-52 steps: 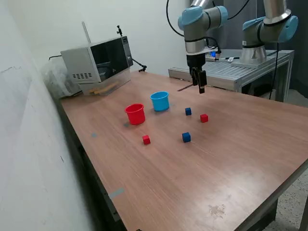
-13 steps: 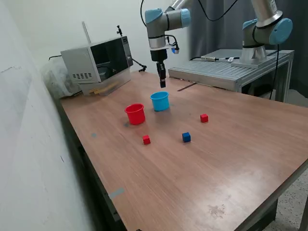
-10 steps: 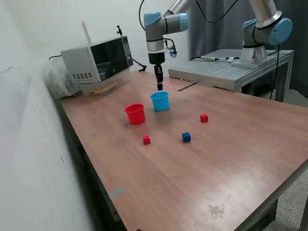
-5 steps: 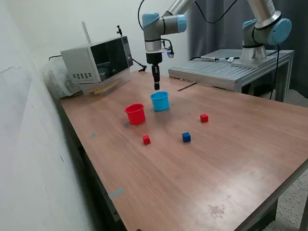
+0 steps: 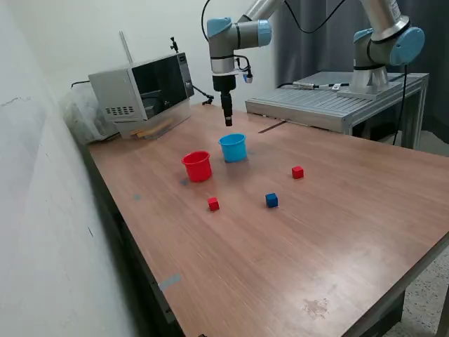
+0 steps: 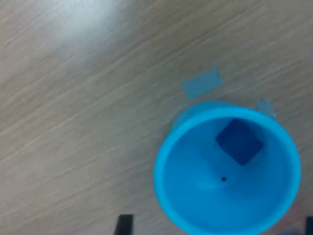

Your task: Place red objects in the red bin, and blue objects in the blue bin.

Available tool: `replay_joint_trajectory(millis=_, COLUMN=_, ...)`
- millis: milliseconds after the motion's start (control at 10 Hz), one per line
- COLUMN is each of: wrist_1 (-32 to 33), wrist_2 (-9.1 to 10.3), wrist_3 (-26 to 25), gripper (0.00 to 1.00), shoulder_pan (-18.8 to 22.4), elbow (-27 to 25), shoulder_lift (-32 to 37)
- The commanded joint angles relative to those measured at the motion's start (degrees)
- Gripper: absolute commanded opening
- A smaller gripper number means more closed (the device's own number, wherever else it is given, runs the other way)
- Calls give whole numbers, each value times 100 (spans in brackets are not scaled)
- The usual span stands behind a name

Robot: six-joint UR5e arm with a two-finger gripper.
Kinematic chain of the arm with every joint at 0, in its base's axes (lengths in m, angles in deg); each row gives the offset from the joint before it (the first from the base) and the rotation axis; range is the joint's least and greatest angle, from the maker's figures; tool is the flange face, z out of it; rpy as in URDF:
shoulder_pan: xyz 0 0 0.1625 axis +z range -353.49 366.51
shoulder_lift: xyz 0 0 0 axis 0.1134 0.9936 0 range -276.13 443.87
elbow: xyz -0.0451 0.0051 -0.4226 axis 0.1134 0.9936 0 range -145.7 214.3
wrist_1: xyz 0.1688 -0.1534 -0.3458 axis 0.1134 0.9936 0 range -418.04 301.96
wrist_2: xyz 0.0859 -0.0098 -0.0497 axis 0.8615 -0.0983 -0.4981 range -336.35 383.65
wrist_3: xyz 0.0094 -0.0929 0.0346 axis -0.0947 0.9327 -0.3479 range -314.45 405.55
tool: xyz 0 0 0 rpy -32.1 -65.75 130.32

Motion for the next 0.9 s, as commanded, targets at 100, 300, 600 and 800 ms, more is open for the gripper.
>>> replay_joint_trajectory(millis=100, wrist_1=-200, wrist_2=43, wrist_3=-22, gripper=100, shoulder_pan=960, elbow=-20, shoulder_lift=732)
replay_joint_trajectory(millis=300, wrist_1=-796, wrist_2=96, wrist_3=-345, gripper=100, shoulder_pan=1909, elbow=285, shoulder_lift=1076)
replay_joint_trajectory(millis=600, wrist_1=-1036, wrist_2=87, wrist_3=-1164, gripper=100, shoulder_pan=2922, elbow=840, shoulder_lift=1122)
replay_joint_trajectory(millis=800, wrist_1=-1028, wrist_2=87, wrist_3=-1689, gripper=100, shoulder_pan=3308, elbow=1392, shoulder_lift=467)
